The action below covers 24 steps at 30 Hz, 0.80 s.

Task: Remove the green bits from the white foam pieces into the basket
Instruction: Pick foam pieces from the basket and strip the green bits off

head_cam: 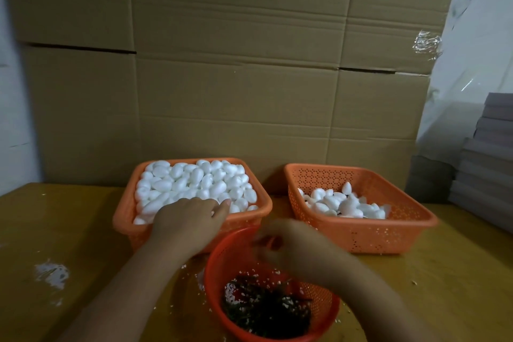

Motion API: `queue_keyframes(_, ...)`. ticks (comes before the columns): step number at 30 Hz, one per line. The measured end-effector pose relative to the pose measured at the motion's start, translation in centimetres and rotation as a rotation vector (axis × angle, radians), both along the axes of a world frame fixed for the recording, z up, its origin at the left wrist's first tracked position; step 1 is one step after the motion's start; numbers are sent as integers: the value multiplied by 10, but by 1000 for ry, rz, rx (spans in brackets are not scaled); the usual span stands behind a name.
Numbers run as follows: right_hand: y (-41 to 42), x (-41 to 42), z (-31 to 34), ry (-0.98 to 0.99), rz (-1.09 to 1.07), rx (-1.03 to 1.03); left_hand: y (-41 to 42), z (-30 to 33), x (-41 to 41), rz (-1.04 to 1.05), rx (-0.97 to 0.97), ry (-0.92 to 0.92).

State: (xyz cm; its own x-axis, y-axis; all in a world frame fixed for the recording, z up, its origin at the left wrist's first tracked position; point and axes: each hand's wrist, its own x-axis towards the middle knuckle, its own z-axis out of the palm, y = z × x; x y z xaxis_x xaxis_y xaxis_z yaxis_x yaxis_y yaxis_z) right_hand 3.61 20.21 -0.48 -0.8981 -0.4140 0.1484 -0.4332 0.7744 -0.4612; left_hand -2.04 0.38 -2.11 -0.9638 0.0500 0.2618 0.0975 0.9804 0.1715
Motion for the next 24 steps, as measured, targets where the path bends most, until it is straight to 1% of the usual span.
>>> queue_keyframes(2,-9,5,-8,-80,105,180,1,0,0,-2,-15,5)
queue_keyframes(3,-13,7,-11,-112,115,248,0,0,0,-5,-21,13)
queue_keyframes(4,-15,9,-13,-130,110,296,0,0,0,-11,-39,23)
queue_keyframes(6,-17,10,-16,-134,104,340,-2,1,1,-50,-139,37)
queue_keyframes(9,-17,10,-16,-154,97,318,-3,0,1,-108,-220,32)
queue_keyframes(11,-18,9,-18,-177,97,300,-4,1,0,-100,-208,-13)
queue_keyframes(15,-18,7,-23,-192,83,276,-2,2,0,-77,-198,7)
queue_keyframes(18,-18,5,-27,-176,72,272,-3,1,1,-97,-135,49)
queue_keyframes(20,-19,5,-29,-164,69,259,-2,-2,0,-121,-130,62)
queue_keyframes(22,-20,4,-31,-148,67,251,-3,0,-2,-100,-62,39)
queue_keyframes(24,-19,3,-31,-140,66,250,-2,1,0,-42,66,51)
